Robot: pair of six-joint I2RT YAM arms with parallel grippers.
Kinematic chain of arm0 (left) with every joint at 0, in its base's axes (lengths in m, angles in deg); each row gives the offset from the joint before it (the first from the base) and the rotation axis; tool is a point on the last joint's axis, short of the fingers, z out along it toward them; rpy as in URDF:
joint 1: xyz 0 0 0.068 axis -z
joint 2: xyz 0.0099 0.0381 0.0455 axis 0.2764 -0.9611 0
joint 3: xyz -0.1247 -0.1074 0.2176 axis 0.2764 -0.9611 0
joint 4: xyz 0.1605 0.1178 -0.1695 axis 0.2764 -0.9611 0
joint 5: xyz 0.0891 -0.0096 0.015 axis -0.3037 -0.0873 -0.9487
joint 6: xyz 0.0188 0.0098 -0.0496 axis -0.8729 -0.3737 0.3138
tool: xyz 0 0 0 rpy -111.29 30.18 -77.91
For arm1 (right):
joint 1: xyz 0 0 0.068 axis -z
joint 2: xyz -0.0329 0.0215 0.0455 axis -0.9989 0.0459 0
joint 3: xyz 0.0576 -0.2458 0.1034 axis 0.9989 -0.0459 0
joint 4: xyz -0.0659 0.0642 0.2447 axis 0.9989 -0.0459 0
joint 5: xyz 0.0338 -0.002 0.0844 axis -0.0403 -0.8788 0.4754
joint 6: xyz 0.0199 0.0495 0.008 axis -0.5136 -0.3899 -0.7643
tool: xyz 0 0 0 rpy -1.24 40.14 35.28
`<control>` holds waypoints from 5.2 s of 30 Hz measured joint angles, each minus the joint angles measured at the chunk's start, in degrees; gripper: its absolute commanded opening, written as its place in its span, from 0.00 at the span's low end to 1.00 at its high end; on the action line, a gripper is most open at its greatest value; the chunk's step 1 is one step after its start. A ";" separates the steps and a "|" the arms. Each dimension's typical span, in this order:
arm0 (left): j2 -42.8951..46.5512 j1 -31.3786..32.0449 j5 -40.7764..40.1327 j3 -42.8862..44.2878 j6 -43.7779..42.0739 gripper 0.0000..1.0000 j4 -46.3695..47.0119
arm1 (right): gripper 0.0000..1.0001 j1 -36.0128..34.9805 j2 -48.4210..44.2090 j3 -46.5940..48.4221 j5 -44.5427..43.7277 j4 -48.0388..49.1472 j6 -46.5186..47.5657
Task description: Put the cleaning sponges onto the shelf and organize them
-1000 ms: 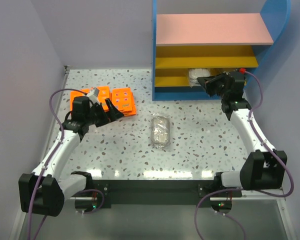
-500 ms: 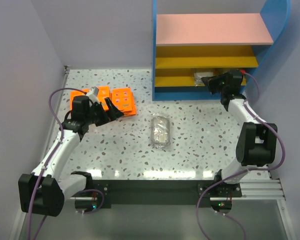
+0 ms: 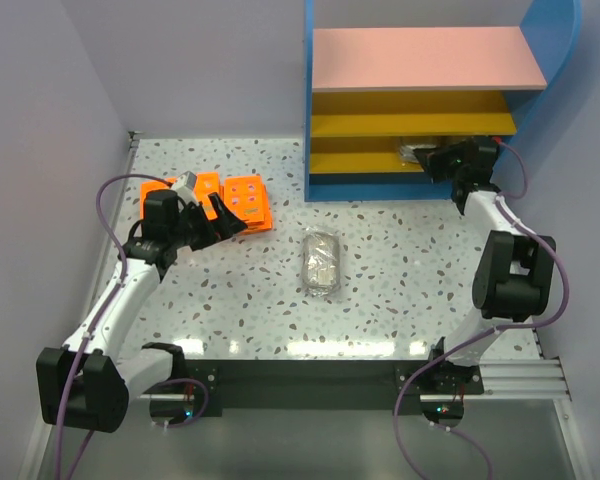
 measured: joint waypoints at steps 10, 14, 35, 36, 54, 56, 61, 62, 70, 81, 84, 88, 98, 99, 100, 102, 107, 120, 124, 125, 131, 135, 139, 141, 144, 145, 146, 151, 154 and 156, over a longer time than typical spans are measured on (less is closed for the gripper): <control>0.02 0.00 0.02 0.00 0.74 0.98 0.46 | 0.00 0.02 -0.92 -1.49 3.34 0.98 -0.81; 0.24 0.00 0.02 -0.04 1.07 0.98 0.48 | 0.00 -0.17 -1.05 -2.47 4.22 1.20 -0.92; 4.46 0.00 0.15 -0.44 1.46 0.98 -0.11 | 0.82 -1.64 -24.50 -12.04 6.01 -5.25 1.77; 4.55 0.00 0.15 -0.44 1.46 0.98 -0.26 | 0.81 -1.66 -27.54 -13.53 6.19 -7.06 2.91; 4.57 3.26 3.87 -6.73 1.14 0.01 1.03 | 0.75 -53.27 -38.25 -41.00 -12.70 -15.04 -8.83; 3.65 6.32 3.69 -7.32 1.51 0.00 1.07 | 0.79 -55.80 -35.63 -40.92 -15.28 -13.97 -10.97; 3.82 8.46 3.21 -8.79 2.14 0.00 1.75 | 0.80 -61.83 -32.48 -40.06 -23.34 -14.12 -17.94; 4.17 8.46 2.86 -8.94 2.16 0.00 1.68 | 0.80 -63.06 -32.48 -39.93 -25.66 -14.40 -19.65; 6.64 8.46 1.64 -9.05 1.92 0.00 1.01 | 0.70 -66.05 -27.36 -38.07 -40.70 -14.53 -32.48; 8.24 8.46 0.26 -9.05 0.81 0.00 -2.03 | 0.53 -63.06 -26.84 -39.63 -48.39 -13.18 -38.01; 8.24 8.46 0.15 -9.05 0.83 0.00 -2.21 | 0.52 -58.12 -26.91 -41.57 -46.45 -11.02 -36.26; 8.24 8.46 0.15 -9.05 0.83 0.00 -2.32 | 0.53 -53.46 -24.59 -42.07 -42.82 -8.50 -32.96; 10.71 8.46 -0.59 -9.07 0.90 0.00 -3.76 | 0.25 -51.34 -21.35 -42.36 -36.11 0.11 -26.45; 11.10 8.46 -0.68 -9.14 0.92 0.00 -3.76 | 0.20 -50.95 -21.35 -42.38 -35.74 0.59 -25.99; 11.41 8.46 -0.70 -9.20 0.94 0.00 -3.76 | 0.19 -50.47 -21.35 -42.40 -35.28 0.94 -25.44; 11.72 8.46 -0.72 -9.49 0.98 0.00 -3.80 | 0.12 -49.40 -21.33 -42.45 -34.14 1.31 -24.59; 11.74 8.46 -1.09 -9.68 1.01 0.00 -4.24 | 0.00 -47.01 -22.29 -43.85 -30.67 2.29 -23.15; 10.86 8.46 -1.77 -9.27 0.92 0.00 -4.55 | 0.00 -46.34 -57.09 -47.21 -25.46 -10.97 -22.12; 9.38 8.46 -1.77 -9.09 0.94 0.00 -4.17 | 0.00 -46.10 -63.25 -45.44 -27.08 -16.92 -22.08; 9.09 8.46 -1.77 -9.09 0.94 0.00 -4.20 | 0.00 -46.10 -63.58 -44.44 -27.87 -18.45 -21.92; 8.44 8.46 -1.70 -9.09 0.96 0.00 -4.07 | 0.00 -45.22 -60.24 -37.46 -34.73 -21.44 -19.67; 8.31 8.46 -1.73 -8.44 0.92 0.00 -4.22 | 0.00 -42.36 -52.81 -30.56 -37.48 -20.87 -17.14; 8.26 8.46 -1.81 -6.56 0.68 0.00 -4.48 | 0.00 -40.06 -45.44 -24.98 -39.47 -19.50 -14.97; 8.26 8.46 -1.86 -5.53 0.33 0.00 -4.57 | 0.00 -38.95 -42.36 -23.17 -39.60 -18.25 -14.23; 8.24 8.46 -2.03 -4.63 -0.13 0.00 -4.66 | 0.00 -37.42 -37.20 -20.79 -39.58 -15.65 -13.46; 8.20 8.46 -2.05 -4.48 -0.22 0.00 -4.70 | 0.00 -37.07 -35.65 -20.00 -39.58 -15.10 -13.33; 8.11 8.46 -2.05 -4.33 -0.31 0.00 -4.74 | 0.00 -36.81 -34.01 -19.23 -39.58 -14.49 -13.27; 7.19 8.46 -2.25 -3.26 -1.18 0.00 -6.05 | 0.00 -36.35 -26.08 -17.07 -40.68 -8.90 -13.38; 6.78 8.46 -2.36 -2.23 -1.57 0.00 -7.13 | 0.00 -36.35 -21.92 -16.48 -41.88 -5.68 -13.68; 6.60 8.46 -2.45 -1.60 -1.57 0.00 -7.32 | 0.00 -36.35 -18.27 -14.69 -42.69 -4.15 -14.14</control>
